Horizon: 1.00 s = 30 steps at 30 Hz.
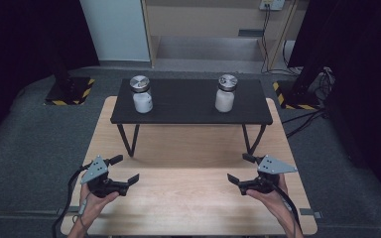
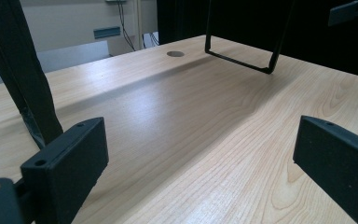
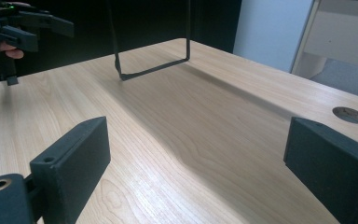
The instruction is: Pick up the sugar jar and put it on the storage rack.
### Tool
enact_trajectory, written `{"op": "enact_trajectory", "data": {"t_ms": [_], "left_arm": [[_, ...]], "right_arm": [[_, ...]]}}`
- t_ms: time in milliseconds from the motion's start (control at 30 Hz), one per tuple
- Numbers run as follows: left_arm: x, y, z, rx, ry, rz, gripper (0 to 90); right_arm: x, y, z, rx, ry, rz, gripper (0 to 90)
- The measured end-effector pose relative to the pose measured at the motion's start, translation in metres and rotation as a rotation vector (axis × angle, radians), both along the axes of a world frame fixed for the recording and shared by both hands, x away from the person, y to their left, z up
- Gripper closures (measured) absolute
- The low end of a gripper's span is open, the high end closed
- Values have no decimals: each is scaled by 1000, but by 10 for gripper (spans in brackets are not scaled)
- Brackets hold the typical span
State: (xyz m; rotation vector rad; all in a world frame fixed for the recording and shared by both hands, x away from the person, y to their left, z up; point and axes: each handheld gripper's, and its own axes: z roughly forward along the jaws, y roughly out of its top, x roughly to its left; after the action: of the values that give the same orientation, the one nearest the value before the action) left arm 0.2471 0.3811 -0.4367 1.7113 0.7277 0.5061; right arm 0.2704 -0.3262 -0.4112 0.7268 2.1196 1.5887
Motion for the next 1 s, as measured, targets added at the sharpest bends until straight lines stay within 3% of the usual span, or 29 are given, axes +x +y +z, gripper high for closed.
{"op": "enact_trajectory", "data": {"t_ms": [433,1000], "left_arm": [[-2,3,1,-9,-9,7,20],[0,1,0,-9,-6,6,20]], "right_arm": [[-9,-6,-10,-28,14,-35,74],[-15,-11,-13,-10,-1,-62,75]]}}
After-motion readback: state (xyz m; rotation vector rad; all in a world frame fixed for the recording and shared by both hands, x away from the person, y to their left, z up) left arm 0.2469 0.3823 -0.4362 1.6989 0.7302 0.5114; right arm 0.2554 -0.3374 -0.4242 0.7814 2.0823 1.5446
